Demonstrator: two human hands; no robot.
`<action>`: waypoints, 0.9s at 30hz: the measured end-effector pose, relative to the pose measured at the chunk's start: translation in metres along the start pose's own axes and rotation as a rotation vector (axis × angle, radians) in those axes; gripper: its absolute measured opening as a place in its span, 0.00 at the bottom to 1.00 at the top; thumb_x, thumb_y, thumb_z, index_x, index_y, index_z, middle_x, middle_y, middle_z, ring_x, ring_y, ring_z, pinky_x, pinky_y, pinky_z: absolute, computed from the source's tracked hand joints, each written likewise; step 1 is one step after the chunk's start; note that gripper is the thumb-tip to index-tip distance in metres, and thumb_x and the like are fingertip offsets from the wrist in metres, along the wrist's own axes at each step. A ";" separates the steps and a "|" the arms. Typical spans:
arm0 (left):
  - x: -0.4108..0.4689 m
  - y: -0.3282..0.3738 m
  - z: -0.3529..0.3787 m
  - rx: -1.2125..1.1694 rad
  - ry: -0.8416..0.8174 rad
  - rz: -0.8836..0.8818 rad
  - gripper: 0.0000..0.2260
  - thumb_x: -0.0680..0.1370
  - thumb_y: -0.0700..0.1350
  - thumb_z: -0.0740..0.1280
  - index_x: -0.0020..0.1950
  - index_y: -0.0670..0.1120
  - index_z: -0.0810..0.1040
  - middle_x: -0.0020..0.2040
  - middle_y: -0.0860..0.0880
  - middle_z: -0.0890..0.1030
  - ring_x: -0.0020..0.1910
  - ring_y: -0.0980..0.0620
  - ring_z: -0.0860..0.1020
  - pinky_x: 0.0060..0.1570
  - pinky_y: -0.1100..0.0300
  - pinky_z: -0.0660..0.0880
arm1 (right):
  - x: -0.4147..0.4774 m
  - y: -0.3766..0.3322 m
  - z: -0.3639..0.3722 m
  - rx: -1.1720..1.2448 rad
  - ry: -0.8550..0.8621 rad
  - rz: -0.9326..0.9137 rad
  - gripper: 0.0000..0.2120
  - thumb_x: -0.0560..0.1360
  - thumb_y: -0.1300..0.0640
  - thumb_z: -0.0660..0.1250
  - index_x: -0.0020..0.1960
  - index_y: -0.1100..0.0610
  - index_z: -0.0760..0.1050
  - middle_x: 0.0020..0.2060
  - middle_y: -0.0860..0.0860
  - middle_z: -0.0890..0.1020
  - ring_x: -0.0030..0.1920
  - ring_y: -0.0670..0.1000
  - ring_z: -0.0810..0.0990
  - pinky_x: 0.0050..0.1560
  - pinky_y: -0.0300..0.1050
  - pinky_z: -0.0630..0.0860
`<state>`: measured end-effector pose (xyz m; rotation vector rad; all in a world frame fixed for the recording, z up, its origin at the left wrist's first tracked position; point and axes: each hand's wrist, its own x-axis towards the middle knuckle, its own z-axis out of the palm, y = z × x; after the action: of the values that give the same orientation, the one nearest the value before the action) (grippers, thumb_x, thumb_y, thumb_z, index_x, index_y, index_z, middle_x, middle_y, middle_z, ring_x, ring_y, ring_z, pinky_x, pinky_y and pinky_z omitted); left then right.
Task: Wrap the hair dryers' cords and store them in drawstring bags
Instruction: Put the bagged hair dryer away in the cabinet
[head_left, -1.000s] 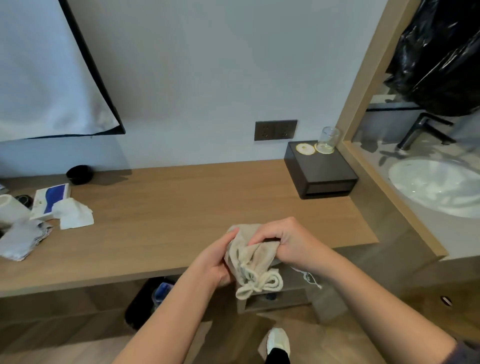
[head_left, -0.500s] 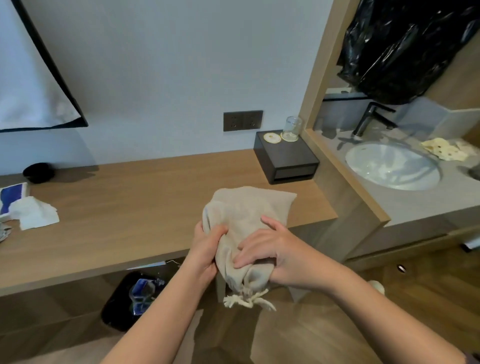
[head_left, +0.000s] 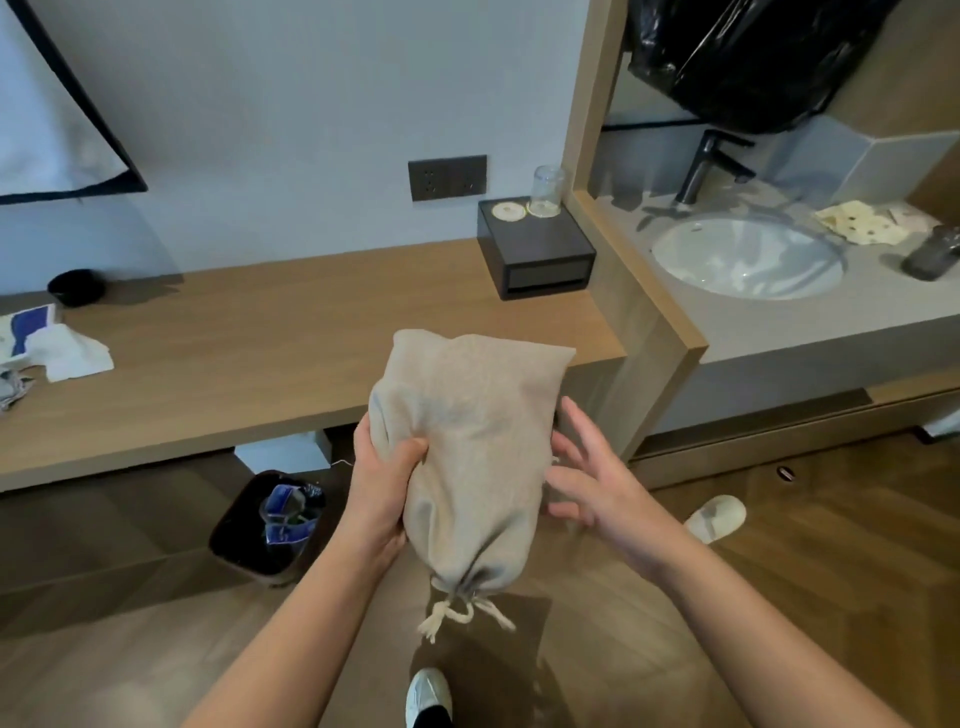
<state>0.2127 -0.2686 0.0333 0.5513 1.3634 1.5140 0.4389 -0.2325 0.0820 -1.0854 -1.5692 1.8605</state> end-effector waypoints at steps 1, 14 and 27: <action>-0.005 -0.009 0.003 0.033 0.014 -0.005 0.27 0.70 0.40 0.69 0.68 0.51 0.68 0.62 0.42 0.77 0.59 0.43 0.79 0.53 0.45 0.79 | -0.002 0.011 0.002 0.133 0.023 0.119 0.37 0.73 0.44 0.71 0.75 0.38 0.54 0.70 0.44 0.71 0.65 0.47 0.76 0.59 0.47 0.78; 0.026 -0.158 0.006 0.174 0.187 -0.313 0.28 0.74 0.35 0.66 0.68 0.54 0.59 0.58 0.49 0.72 0.54 0.52 0.74 0.44 0.57 0.75 | 0.085 0.180 -0.009 0.238 0.399 0.513 0.14 0.77 0.62 0.69 0.61 0.65 0.76 0.53 0.58 0.84 0.52 0.54 0.83 0.53 0.49 0.80; 0.180 -0.338 -0.003 0.209 0.158 -0.353 0.31 0.73 0.39 0.70 0.67 0.57 0.56 0.59 0.49 0.72 0.57 0.50 0.75 0.53 0.50 0.78 | 0.228 0.338 -0.065 0.089 0.508 0.468 0.23 0.69 0.62 0.77 0.59 0.56 0.71 0.50 0.52 0.83 0.49 0.50 0.83 0.44 0.43 0.80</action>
<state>0.2578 -0.1529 -0.3291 0.3009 1.6560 1.1545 0.4054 -0.0966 -0.3062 -1.8251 -0.9891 1.7041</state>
